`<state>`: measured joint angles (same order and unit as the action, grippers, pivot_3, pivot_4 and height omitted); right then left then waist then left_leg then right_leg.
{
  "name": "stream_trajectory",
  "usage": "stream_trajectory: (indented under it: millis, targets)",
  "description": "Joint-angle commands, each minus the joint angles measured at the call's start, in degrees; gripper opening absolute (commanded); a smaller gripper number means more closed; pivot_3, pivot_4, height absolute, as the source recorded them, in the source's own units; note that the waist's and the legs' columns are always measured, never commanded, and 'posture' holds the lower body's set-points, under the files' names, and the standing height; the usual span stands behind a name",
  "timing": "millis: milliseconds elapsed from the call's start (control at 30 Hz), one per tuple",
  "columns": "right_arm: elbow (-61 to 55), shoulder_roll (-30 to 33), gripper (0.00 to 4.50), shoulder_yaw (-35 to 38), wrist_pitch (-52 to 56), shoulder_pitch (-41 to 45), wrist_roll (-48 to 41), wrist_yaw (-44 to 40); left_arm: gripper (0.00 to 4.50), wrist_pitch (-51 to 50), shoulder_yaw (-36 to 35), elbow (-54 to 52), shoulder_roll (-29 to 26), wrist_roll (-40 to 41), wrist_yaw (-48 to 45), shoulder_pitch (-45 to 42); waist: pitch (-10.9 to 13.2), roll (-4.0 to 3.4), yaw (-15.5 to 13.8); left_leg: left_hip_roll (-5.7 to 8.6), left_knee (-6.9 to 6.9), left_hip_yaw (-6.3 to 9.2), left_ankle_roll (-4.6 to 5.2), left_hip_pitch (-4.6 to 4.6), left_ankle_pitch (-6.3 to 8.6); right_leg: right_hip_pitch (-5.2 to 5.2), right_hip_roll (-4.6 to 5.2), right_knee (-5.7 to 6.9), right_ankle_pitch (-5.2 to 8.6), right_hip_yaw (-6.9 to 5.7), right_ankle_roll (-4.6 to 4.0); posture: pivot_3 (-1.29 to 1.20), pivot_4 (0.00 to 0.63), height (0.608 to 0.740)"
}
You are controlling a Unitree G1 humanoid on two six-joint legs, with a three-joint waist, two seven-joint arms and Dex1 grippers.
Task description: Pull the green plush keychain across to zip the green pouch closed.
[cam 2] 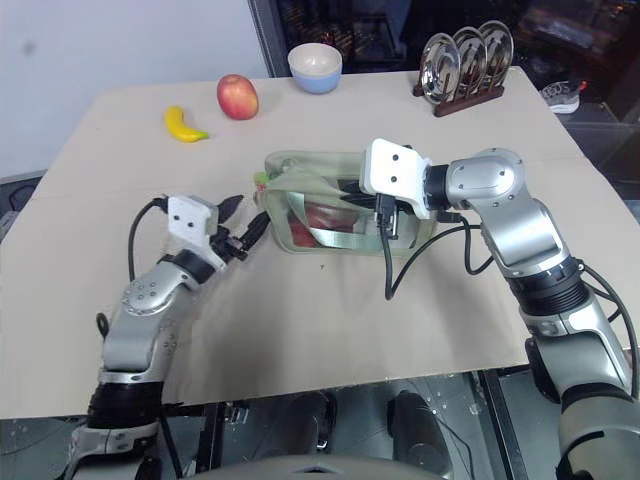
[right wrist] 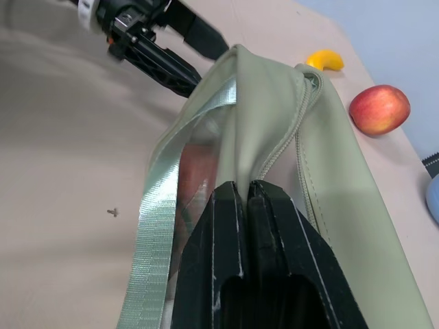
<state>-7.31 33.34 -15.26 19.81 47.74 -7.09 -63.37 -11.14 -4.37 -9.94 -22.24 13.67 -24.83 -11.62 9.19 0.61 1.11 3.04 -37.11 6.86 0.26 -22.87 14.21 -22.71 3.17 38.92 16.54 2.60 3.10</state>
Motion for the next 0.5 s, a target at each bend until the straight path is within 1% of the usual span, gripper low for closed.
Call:
stream_trajectory:
  millis: [33, 100, 133, 300, 400, 467, 500]
  targets:
    - [-1.8, -0.8, 0.0, 0.0, -0.7, 0.2, -0.8, -0.1, 1.09, 1.2, 3.0, 1.1, 1.6, -1.9, -0.1, -0.8, 0.0, 0.0, -0.2, 0.0, 0.0, 0.0, 0.0, 0.01, 0.0, 0.0, 0.0, 0.01, 0.0, 0.0, 0.0, 0.0, 0.15, 0.74]
    - [-1.9, -0.9, 0.0, 0.0, -0.7, 0.1, -0.9, -0.1, 0.19, 1.5, 3.2, 1.6, 2.2, -2.0, -0.2, -1.1, 0.0, 0.0, -0.3, 0.0, 0.0, 0.0, 0.0, 0.01, 0.0, 0.0, -0.01, 0.02, 0.0, -0.01, 0.0, 0.0, 0.15, 0.74]
    - [-1.9, -0.9, 0.0, 0.0, -0.7, 0.0, -0.8, -0.1, 0.04, 1.7, 3.1, 1.7, 2.3, -2.2, -0.3, -1.2, 0.0, 0.0, -0.3, 0.0, -0.02, 0.0, 0.0, 0.01, 0.0, 0.01, -0.01, 0.02, 0.0, -0.01, 0.0, 0.0, 0.15, 0.74]
    - [-2.1, -0.8, 0.0, 0.1, -0.8, -0.4, -0.6, 0.1, 0.04, 3.8, 0.4, 3.1, 0.2, -2.2, -1.5, -1.7, 0.0, 0.0, -0.2, 0.0, -0.03, 0.0, 0.0, 0.01, 0.0, 0.01, -0.01, 0.03, 0.0, -0.01, 0.0, 0.0, 0.15, 0.74]
    - [-1.9, -0.7, 0.0, 0.0, -1.1, -0.6, -0.2, 0.3, 0.04, 4.6, -2.5, 2.9, -1.4, 0.2, -3.0, -1.9, 0.0, 0.0, -0.1, -0.01, -0.03, 0.0, 0.0, 0.01, 0.0, 0.0, -0.02, 0.03, 0.0, 0.0, 0.0, 0.0, 0.15, 0.74]
    - [-1.9, -0.7, 0.0, 0.0, -1.2, -0.6, -0.1, 0.4, 0.04, 2.6, -4.0, 1.8, -2.9, 3.7, -6.2, -1.2, 0.0, 0.0, 0.0, -0.03, -0.03, 0.01, 0.0, 0.0, 0.0, -0.01, -0.04, 0.03, 0.0, 0.0, 0.0, 0.0, 0.15, 0.74]
    - [-1.8, -0.7, 0.0, 0.0, -1.4, -0.7, -0.1, 0.4, 0.28, 1.7, -5.0, 1.7, -3.7, 4.7, -6.9, -1.0, 0.0, 0.0, 0.0, -0.03, -0.03, 0.0, 0.0, 0.01, 0.0, -0.01, -0.04, 0.03, 0.0, 0.01, 0.0, 0.0, 0.15, 0.74]
